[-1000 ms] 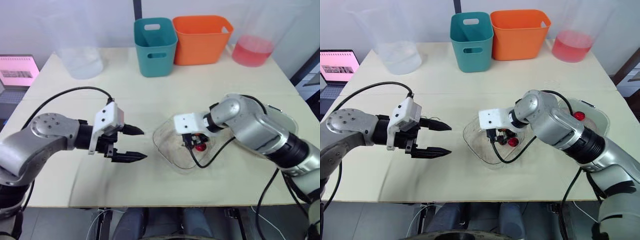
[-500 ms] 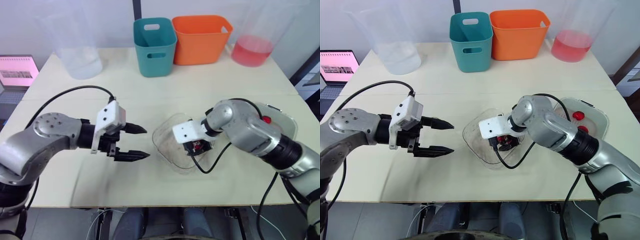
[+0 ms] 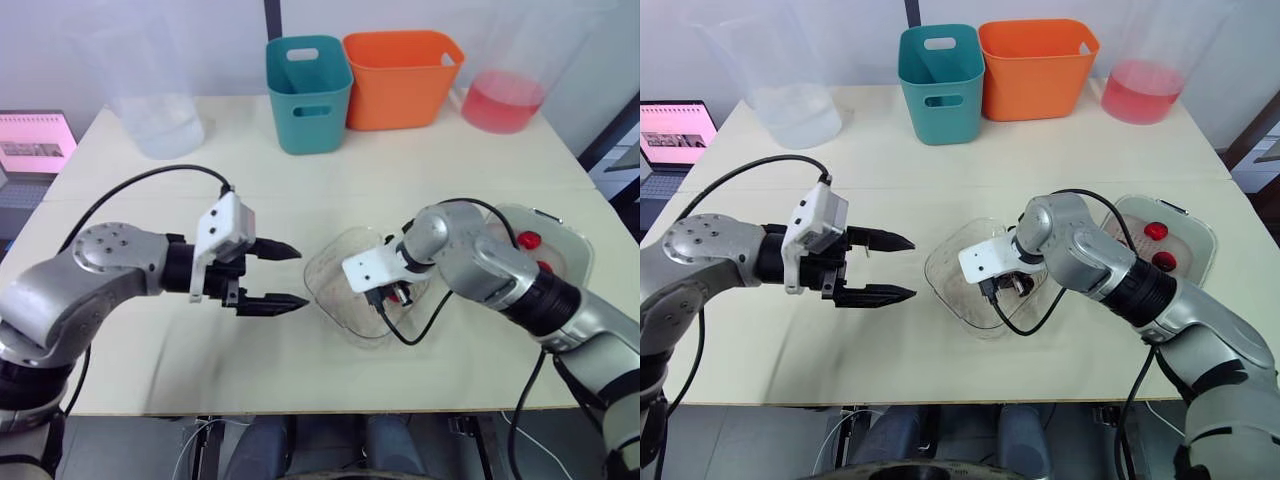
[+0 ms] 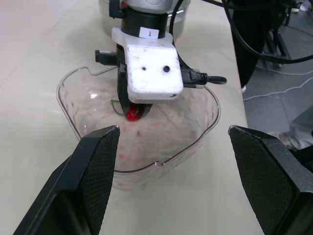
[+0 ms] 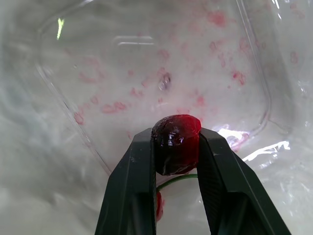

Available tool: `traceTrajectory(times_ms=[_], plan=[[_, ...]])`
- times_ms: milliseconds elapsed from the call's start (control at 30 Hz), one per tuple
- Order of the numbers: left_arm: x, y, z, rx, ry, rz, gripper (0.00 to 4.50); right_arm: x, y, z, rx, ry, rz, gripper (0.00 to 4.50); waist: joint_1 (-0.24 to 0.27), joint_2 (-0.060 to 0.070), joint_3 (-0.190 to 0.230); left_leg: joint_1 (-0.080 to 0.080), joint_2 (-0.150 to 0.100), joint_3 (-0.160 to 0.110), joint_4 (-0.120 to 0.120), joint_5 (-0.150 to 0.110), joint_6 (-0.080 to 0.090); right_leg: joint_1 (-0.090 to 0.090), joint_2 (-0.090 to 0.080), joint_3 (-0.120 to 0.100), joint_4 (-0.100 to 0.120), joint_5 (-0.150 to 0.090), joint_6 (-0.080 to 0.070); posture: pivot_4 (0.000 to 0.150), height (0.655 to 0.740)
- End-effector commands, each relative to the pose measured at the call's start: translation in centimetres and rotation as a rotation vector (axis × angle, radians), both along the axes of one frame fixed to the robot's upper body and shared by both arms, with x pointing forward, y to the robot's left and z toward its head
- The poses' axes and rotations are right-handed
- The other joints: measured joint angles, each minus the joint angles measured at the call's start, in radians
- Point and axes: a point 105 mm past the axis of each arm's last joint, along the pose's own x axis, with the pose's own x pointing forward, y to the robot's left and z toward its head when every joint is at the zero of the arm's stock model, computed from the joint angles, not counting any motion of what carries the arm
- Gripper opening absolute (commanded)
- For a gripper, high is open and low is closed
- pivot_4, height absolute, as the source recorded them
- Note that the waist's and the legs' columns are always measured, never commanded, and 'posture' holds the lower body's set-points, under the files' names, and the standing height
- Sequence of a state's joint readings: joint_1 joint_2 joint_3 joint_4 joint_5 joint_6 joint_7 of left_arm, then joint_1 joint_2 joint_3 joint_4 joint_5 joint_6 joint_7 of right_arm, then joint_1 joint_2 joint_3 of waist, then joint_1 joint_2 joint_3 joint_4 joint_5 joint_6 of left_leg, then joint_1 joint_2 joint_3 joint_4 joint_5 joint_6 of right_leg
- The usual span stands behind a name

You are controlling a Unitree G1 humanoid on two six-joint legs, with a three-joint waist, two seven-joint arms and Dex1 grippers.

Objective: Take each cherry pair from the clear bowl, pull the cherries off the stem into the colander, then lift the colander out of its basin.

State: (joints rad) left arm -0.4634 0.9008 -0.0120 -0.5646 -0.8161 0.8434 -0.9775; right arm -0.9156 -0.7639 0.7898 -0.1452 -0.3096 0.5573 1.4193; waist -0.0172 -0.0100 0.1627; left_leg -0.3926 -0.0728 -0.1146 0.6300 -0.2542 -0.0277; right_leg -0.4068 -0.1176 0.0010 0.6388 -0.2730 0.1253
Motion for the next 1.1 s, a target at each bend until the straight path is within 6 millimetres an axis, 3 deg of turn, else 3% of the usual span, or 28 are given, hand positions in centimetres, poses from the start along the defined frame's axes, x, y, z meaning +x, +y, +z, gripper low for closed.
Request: traceTrajectory(times_ms=[33, 133, 300, 333, 367, 500, 533, 633, 733, 900, 1100], plan=[[0.0, 0.3, 1.0, -0.013, -0.049, 0.008, 3.76, -0.1, 2.0, 2.4, 0.110, -0.039, 0.019, 0.77, -0.002, 0.000, 0.000, 0.000, 0.000, 0.000, 0.000, 0.000, 0.000, 0.000, 0.000, 0.000, 0.000, 0.000, 0.000, 0.150, 0.7400], [0.1, 0.3, 1.0, -0.013, -0.047, 0.009, 3.76, -0.4, 3.2, 3.3, 0.167, -0.042, 0.027, 0.77, -0.001, 0.000, 0.000, 0.000, 0.000, 0.000, 0.000, 0.000, 0.000, -0.001, 0.000, 0.000, 0.001, 0.000, 0.000, 0.150, 0.7400], [0.4, 0.2, 1.0, -0.014, -0.050, 0.006, 3.76, -0.6, 4.0, 2.9, 0.200, -0.037, 0.036, 0.77, 0.001, 0.000, 0.000, 0.000, 0.000, 0.000, 0.000, 0.000, 0.000, 0.000, 0.000, 0.000, 0.001, 0.000, 0.000, 0.150, 0.7400], [0.4, 0.2, 1.0, -0.014, -0.051, 0.006, 3.76, -0.6, 3.8, 2.7, 0.198, -0.037, 0.039, 1.73, 0.003, 0.000, 0.000, 0.000, 0.000, 0.000, 0.000, 0.000, 0.000, 0.000, 0.000, 0.000, 0.001, 0.000, 0.000, 0.150, 0.7400], [0.4, 0.1, 1.0, -0.015, -0.051, 0.005, 3.76, -0.7, 3.8, 2.7, 0.201, -0.037, 0.037, 2.05, 0.003, 0.000, 0.000, 0.000, 0.000, 0.000, 0.000, 0.000, 0.000, 0.000, 0.000, 0.000, 0.000, 0.000, 0.000, 0.150, 0.7400], [0.4, 0.2, 0.8, -0.013, -0.048, 0.007, 3.76, -0.2, 3.3, 3.9, 0.283, -0.043, -0.066, 4.20, 0.002, 0.000, 0.000, 0.000, 0.000, 0.000, 0.000, 0.000, 0.000, 0.000, 0.000, 0.000, 0.001, 0.000, 0.000, 0.150, 0.7400], [0.4, 0.2, 0.7, -0.011, -0.047, 0.008, 3.76, -0.1, 3.2, 4.3, 0.306, -0.040, -0.090, 4.46, 0.002, 0.000, 0.000, 0.000, 0.000, 0.000, 0.000, 0.000, 0.000, 0.000, 0.000, 0.000, 0.001, 0.000, 0.000, 0.150, 0.7400], [0.3, 0.6, 0.4, 0.016, -0.038, 0.010, 3.76, 0.1, 2.0, 5.6, 0.378, -0.022, -0.200, 4.46, 0.001, 0.000, 0.000, 0.000, 0.000, 0.000, 0.000, 0.000, 0.000, 0.000, 0.000, 0.000, 0.001, 0.000, 0.000, 0.150, 0.7400], [0.2, 1.1, 0.0, 0.050, -0.025, 0.007, 3.76, -0.5, 0.6, 5.5, 0.395, 0.042, -0.289, 4.46, 0.002, 0.000, 0.000, 0.000, 0.000, 0.000, 0.000, 0.000, 0.000, -0.001, 0.000, 0.000, 0.001, 0.000, 0.000, 0.150, 0.7400], [-0.1, 2.1, -0.6, 0.148, -0.025, -0.003, 3.76, -1.3, -0.3, 3.3, 0.346, 0.087, -0.329, 4.46, 0.000, 0.000, 0.000, 0.000, 0.000, 0.000, 0.000, 0.000, 0.000, 0.000, 0.000, 0.000, 0.001, 0.000, 0.000, 0.150, 0.7400], [0.0, 2.5, -0.5, 0.162, -0.034, 0.000, 3.76, -0.7, 0.4, 1.9, 0.339, 0.104, -0.364, 4.46, -0.001, 0.000, 0.000, 0.000, 0.000, 0.000, -0.001, 0.000, 0.000, -0.001, 0.000, 0.000, 0.001, 0.000, 0.000, 0.150, 0.7400]])
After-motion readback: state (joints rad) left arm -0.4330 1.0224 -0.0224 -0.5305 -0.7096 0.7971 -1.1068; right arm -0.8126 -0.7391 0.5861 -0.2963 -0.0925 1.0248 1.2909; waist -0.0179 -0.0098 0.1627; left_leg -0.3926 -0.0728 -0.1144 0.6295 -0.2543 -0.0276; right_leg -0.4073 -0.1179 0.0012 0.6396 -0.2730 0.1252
